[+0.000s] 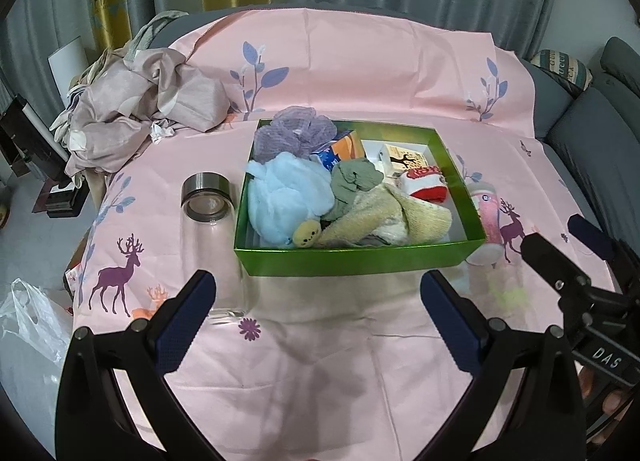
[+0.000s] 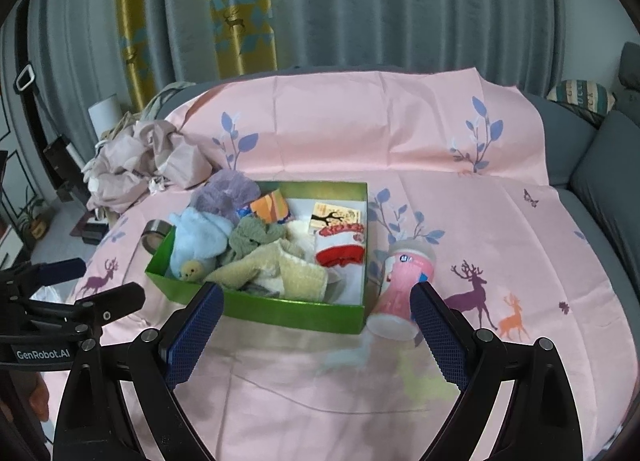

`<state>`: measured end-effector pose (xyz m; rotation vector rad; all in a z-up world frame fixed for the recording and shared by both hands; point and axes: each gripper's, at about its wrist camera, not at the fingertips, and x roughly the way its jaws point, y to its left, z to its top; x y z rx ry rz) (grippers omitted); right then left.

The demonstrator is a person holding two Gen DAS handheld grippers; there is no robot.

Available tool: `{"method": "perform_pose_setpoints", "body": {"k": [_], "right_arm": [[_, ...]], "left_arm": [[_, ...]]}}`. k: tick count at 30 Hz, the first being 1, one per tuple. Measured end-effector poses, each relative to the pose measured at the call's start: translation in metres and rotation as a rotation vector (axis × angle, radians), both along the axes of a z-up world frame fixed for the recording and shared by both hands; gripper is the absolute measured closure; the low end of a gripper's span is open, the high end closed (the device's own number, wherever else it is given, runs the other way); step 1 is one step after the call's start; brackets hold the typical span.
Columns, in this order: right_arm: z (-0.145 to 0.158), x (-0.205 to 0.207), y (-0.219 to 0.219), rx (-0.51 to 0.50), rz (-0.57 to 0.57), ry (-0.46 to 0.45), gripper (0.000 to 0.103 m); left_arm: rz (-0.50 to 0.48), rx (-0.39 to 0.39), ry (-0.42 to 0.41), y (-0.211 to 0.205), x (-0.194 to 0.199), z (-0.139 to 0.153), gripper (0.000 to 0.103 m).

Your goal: Organize soft objects

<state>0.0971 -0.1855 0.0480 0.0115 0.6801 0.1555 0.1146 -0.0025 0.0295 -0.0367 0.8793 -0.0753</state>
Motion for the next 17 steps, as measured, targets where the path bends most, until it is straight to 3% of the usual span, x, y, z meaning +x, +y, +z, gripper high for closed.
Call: {"method": "perform_pose_setpoints", "body": {"k": [17], "right_arm": [[-0.002,0.011,0.003,-0.014,-0.001,0.005,0.009]], "left_arm": [[-0.002,-0.009,-0.004,0.002,0.017,-0.001,0.001]]}}
